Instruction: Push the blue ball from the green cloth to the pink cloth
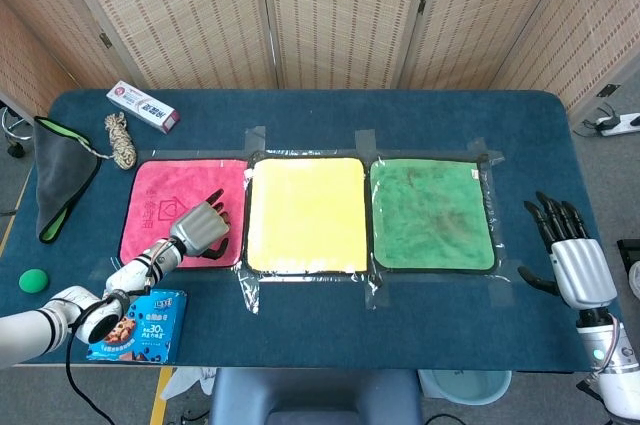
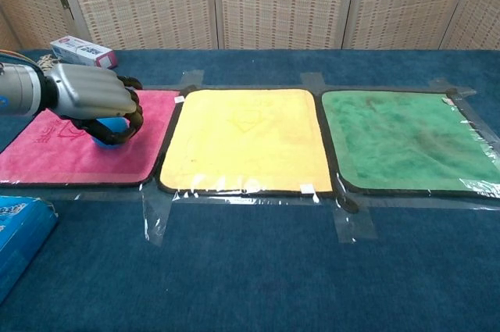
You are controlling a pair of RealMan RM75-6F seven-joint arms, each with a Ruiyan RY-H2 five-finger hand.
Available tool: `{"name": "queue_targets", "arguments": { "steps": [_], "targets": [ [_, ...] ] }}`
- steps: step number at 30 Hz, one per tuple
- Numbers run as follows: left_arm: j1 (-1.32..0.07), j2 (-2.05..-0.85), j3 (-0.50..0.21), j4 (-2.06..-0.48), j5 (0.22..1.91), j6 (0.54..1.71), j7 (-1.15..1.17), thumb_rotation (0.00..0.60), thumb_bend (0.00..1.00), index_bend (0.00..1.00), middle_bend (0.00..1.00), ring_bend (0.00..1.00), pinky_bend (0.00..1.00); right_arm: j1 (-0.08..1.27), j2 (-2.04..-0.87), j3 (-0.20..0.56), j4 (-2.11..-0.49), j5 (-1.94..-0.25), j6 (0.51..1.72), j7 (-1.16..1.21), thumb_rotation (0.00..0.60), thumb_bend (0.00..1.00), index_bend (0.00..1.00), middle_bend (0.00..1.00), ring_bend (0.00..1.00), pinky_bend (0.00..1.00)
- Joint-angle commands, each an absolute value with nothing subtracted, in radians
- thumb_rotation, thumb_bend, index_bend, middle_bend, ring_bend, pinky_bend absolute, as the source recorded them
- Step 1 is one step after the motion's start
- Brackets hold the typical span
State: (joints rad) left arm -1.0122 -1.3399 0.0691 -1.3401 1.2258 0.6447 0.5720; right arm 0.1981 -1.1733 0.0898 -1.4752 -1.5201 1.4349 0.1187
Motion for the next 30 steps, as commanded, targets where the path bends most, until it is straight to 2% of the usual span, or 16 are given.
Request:
{"name": "queue_targets", "arguments": {
  "steps": [1, 8, 13, 16, 18, 19, 21, 22, 30],
  "targets": [
    [-0.996, -1.340, 0.049, -1.348, 1.233, 0.689, 0.550, 0.000, 0.67, 0.41, 0.33, 0.22, 0.00, 0.198, -1.173, 0.091, -1.475, -1.520, 1.436, 0.117, 0.600, 0.22, 0.00, 0.00, 0.00, 0.00],
    [-0.908, -1.352, -0.066, -1.363, 1.205, 0.871, 0.347, 0.000, 0.67, 0.32, 0.31, 0.18, 0.01, 0.194, -1.166, 0.092, -1.474, -1.517, 1.439, 0.124, 0.600, 0.22, 0.00, 0.00, 0.00, 0.00],
    [-0.826, -1.318, -0.151, -1.420, 1.103, 0.973, 0.219, 0.000, 0.67, 0.26, 0.25, 0.15, 0.00, 0.204, -1.131, 0.078, -1.465, -1.533, 1.407, 0.162, 0.600, 0.22, 0.00, 0.00, 0.00, 0.00],
    [-0.772, -1.283, -0.179, -1.476, 1.038, 1.014, 0.168, 0.000, 0.67, 0.23, 0.23, 0.13, 0.00, 0.215, -1.094, 0.065, -1.465, -1.546, 1.372, 0.227, 0.600, 0.22, 0.00, 0.00, 0.00, 0.00],
    [-0.731, -1.265, -0.184, -1.502, 1.014, 1.054, 0.149, 0.020, 0.67, 0.23, 0.22, 0.12, 0.00, 0.221, -1.073, 0.058, -1.459, -1.550, 1.353, 0.271, 0.600, 0.22, 0.00, 0.00, 0.00, 0.00],
    [-0.713, -1.259, -0.183, -1.511, 1.008, 1.073, 0.143, 0.048, 0.67, 0.23, 0.21, 0.12, 0.00, 0.223, -1.068, 0.056, -1.455, -1.549, 1.346, 0.285, 0.600, 0.22, 0.00, 0.00, 0.00, 0.00],
    [-0.674, -1.252, -0.178, -1.521, 1.003, 1.122, 0.141, 0.148, 0.67, 0.23, 0.21, 0.11, 0.00, 0.225, -1.058, 0.051, -1.447, -1.547, 1.332, 0.304, 0.600, 0.22, 0.00, 0.00, 0.00, 0.00],
    [-0.647, -1.249, -0.174, -1.527, 0.998, 1.156, 0.142, 0.160, 0.67, 0.22, 0.20, 0.11, 0.00, 0.226, -1.054, 0.048, -1.443, -1.546, 1.325, 0.311, 0.600, 0.22, 0.00, 0.00, 0.00, 0.00],
    [-0.473, -1.226, -0.127, -1.602, 1.029, 1.346, 0.113, 0.160, 0.67, 0.21, 0.18, 0.09, 0.00, 0.190, -1.043, 0.037, -1.467, -1.518, 1.345, 0.309, 0.600, 0.22, 0.00, 0.00, 0.00, 0.00]
  ]
}}
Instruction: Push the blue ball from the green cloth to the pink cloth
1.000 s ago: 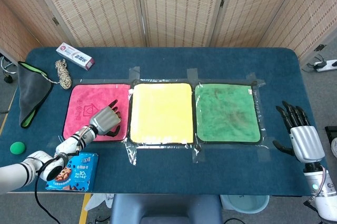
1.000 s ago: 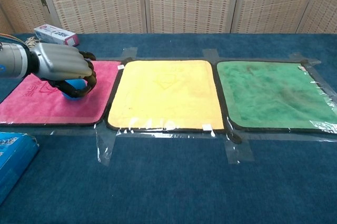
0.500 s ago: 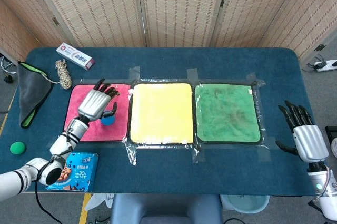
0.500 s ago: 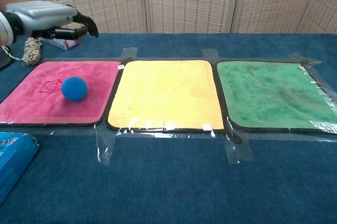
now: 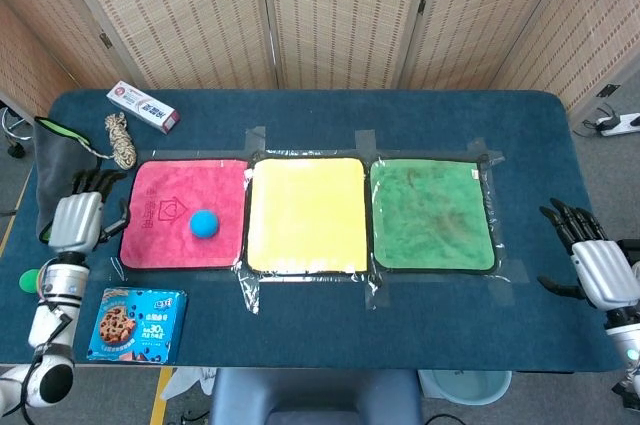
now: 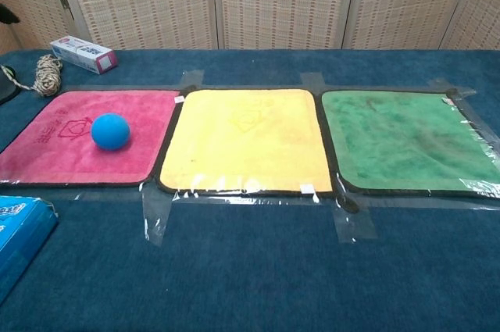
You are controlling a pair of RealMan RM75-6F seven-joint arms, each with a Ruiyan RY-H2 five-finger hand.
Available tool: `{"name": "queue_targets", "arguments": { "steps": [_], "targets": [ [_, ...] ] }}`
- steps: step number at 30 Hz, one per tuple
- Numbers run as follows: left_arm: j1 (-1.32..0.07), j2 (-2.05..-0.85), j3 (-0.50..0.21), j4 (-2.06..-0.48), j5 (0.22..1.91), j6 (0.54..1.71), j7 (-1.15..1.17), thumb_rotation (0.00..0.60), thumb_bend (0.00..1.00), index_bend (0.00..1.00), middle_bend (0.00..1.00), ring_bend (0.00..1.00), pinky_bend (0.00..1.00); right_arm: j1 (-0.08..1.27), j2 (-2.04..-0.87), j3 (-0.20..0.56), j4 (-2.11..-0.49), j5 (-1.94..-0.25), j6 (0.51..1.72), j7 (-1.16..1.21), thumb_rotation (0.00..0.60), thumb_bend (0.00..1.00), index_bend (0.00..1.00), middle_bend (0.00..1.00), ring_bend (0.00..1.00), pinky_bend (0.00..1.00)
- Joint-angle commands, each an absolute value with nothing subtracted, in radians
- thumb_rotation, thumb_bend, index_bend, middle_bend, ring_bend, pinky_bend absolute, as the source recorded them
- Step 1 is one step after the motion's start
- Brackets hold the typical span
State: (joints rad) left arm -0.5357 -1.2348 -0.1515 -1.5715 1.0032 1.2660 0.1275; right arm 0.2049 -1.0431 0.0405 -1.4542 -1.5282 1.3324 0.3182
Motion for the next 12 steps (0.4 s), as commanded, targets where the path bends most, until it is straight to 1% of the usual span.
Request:
{"name": "queue_targets", "arguments": {
  "steps": [1, 3, 12],
  "targets": [
    [-0.454, -1.228, -0.118, -1.605, 1.046, 1.373, 0.113, 0.160, 0.67, 0.21, 0.18, 0.09, 0.00, 0.183, -1.045, 0.036, -1.473, -1.515, 1.353, 0.305, 0.600, 0.22, 0.00, 0.00, 0.00, 0.00],
    [-0.406, -1.233, -0.092, -1.609, 1.091, 1.437, 0.120, 0.162, 0.67, 0.21, 0.18, 0.09, 0.00, 0.162, -1.053, 0.031, -1.484, -1.510, 1.377, 0.297, 0.600, 0.22, 0.00, 0.00, 0.00, 0.00],
    [-0.276, -1.263, -0.019, -1.613, 1.252, 1.601, 0.150, 0.163, 0.67, 0.21, 0.18, 0.09, 0.00, 0.099, -1.105, 0.019, -1.492, -1.518, 1.467, 0.248, 0.600, 0.22, 0.00, 0.00, 0.01, 0.00]
  ]
}}
